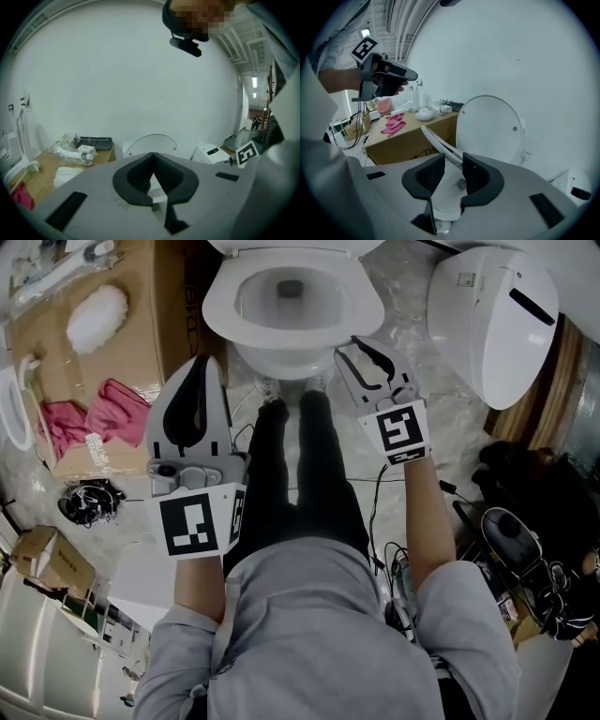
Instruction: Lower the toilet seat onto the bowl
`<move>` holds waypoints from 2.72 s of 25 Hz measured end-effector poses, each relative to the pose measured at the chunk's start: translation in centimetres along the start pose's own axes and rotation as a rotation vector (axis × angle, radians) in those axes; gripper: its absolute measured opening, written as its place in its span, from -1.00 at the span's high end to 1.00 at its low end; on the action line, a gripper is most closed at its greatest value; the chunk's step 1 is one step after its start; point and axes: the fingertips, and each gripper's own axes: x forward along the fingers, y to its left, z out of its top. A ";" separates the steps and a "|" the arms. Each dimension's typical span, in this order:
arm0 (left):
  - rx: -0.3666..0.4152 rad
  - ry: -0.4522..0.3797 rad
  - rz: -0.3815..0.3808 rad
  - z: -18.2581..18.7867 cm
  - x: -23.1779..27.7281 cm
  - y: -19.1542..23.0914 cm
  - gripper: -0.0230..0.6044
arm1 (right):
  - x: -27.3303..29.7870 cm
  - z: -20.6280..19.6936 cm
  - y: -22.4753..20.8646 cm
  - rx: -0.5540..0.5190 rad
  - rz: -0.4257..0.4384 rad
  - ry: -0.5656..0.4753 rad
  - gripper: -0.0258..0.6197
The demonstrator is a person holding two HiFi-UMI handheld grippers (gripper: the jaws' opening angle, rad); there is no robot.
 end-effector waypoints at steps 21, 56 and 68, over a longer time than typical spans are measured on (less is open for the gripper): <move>0.013 0.035 -0.007 -2.6 1.1 0.6 0.93 | 0.2 -8.2 5.1 0.000 0.068 0.152 0.59; 0.029 0.094 -0.021 -6.7 2.1 1.2 0.93 | 3.3 -19.3 8.9 0.042 0.049 0.335 0.84; 0.032 0.064 -0.021 -5.2 1.8 1.6 0.93 | 2.5 -16.9 7.5 0.120 -0.036 0.304 0.92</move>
